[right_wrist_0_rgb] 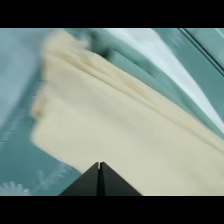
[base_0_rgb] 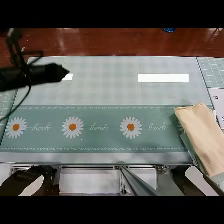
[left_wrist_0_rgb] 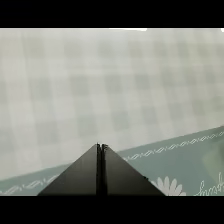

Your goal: Fold the shirts.

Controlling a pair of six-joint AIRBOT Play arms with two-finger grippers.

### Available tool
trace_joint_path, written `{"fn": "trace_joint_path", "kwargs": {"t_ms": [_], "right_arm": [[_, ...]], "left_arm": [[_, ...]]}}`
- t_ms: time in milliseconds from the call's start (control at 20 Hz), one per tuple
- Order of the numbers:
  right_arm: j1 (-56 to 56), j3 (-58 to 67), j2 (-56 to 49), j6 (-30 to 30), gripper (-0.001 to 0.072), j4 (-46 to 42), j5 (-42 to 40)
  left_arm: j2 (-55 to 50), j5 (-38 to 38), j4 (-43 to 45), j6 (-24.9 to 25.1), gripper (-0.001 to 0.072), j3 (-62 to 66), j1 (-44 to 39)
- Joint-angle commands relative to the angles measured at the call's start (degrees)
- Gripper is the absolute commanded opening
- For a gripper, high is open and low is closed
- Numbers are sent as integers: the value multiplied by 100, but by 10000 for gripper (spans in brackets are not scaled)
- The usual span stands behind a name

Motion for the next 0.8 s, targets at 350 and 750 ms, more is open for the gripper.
{"fn": "trace_joint_path", "kwargs": {"t_ms": [350, 750], "right_arm": [[4811, 1266, -2369, 304, 26, -1646, -1086], [4817, 1191, -2667, 343, 26, -1720, -1102]], "left_arm": [[-2188, -1875, 1963, -1032, 19, 2055, -286], [-2396, -1902, 1915, -1025, 19, 2052, -166]]}}
